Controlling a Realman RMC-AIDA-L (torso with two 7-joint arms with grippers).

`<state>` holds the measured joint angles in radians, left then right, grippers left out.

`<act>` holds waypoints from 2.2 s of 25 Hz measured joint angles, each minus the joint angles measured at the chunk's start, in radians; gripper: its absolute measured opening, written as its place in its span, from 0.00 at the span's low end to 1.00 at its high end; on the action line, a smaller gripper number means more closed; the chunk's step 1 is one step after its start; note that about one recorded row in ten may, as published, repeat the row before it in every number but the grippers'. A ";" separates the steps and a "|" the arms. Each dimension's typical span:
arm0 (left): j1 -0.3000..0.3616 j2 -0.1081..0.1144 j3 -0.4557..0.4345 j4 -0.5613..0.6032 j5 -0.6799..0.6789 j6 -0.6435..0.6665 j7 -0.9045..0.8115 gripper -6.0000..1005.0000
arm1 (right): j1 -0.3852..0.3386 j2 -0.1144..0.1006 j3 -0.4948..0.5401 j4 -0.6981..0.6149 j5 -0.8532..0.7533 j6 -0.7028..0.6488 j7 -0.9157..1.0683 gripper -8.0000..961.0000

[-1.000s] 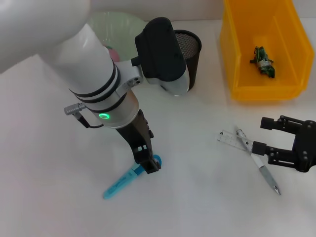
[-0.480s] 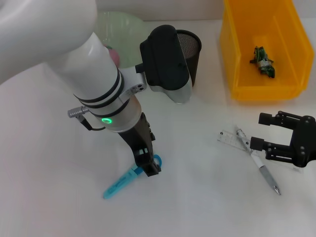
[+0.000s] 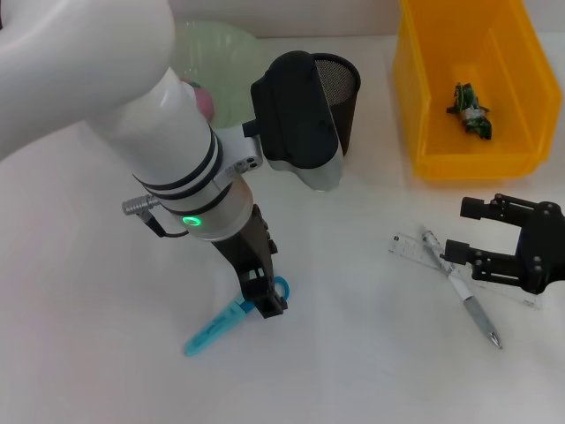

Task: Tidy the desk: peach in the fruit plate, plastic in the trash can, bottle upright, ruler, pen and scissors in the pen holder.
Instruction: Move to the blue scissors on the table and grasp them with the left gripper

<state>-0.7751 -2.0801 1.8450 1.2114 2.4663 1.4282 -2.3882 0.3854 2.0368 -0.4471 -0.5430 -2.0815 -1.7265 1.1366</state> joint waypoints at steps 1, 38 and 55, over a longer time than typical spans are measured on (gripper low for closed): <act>0.000 0.000 0.001 -0.001 0.000 -0.001 0.000 0.77 | 0.000 0.000 0.001 0.000 0.000 0.000 0.000 0.80; 0.000 0.000 0.004 -0.060 0.031 -0.021 -0.012 0.76 | 0.009 0.000 -0.005 0.017 0.000 0.027 -0.015 0.80; 0.000 0.000 0.007 -0.064 0.028 -0.032 0.001 0.76 | 0.017 0.000 0.001 0.025 0.000 0.036 -0.023 0.80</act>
<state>-0.7746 -2.0800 1.8518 1.1474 2.4941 1.3963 -2.3877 0.4026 2.0371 -0.4461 -0.5178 -2.0816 -1.6906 1.1136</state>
